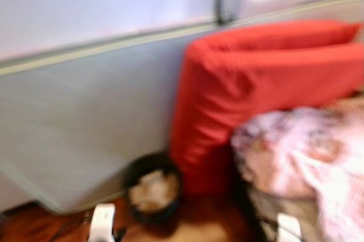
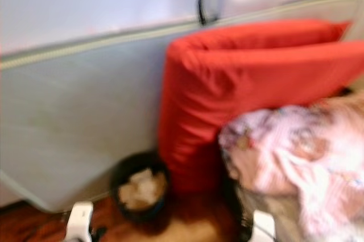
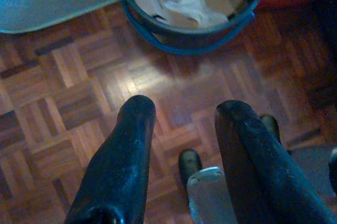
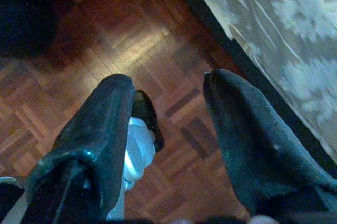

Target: Clean up the room

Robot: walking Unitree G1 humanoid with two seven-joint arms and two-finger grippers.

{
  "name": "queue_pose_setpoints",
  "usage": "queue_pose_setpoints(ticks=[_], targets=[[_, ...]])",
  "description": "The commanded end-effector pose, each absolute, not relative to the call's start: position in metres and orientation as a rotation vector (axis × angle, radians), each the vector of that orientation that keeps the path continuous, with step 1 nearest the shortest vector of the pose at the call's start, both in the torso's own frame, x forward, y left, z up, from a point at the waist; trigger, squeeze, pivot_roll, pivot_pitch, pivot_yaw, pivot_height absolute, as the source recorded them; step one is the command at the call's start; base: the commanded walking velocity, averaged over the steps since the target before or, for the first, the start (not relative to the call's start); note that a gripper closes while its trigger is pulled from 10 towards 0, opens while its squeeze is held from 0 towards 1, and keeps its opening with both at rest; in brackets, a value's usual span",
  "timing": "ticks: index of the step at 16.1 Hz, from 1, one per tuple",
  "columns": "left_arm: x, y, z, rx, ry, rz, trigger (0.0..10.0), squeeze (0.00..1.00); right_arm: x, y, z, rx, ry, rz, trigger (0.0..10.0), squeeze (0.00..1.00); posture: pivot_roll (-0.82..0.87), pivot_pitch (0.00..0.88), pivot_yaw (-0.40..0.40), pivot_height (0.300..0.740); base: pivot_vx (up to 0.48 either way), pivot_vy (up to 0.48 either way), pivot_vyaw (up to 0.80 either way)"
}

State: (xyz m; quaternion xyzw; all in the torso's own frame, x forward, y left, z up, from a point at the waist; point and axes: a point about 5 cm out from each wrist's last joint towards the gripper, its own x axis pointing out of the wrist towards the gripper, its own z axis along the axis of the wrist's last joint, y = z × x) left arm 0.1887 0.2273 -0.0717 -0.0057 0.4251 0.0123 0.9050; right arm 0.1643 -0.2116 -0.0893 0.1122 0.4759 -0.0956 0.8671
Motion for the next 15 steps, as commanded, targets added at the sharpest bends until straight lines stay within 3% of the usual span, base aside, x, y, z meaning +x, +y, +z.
queue_pose_setpoints(ticks=[1,9,12,15], targets=[[0.186,0.226,-0.074,0.000,0.901,0.015,10.0,0.00,0.164,-0.214,-0.089,0.225,1.001,-0.203,10.0,0.00,-0.07,0.000,0.018,0.740,0.000,0.000,-0.80],[0.171,0.214,-0.083,-0.016,0.925,-0.008,10.0,0.00,0.144,-0.228,-0.093,0.174,1.032,-0.186,10.0,0.00,-0.04,0.000,-0.015,0.740,0.000,0.000,-0.80],[0.160,0.217,-0.086,-0.020,0.938,-0.016,10.0,0.00,0.133,-0.227,-0.097,0.180,1.041,-0.195,10.0,0.00,-0.06,0.000,0.020,0.740,0.000,0.000,-0.80],[0.157,0.219,-0.087,-0.005,0.945,-0.025,10.0,0.00,0.127,-0.218,-0.101,0.193,1.060,-0.198,10.0,0.00,-0.04,0.000,0.031,0.740,0.000,0.000,0.00]])
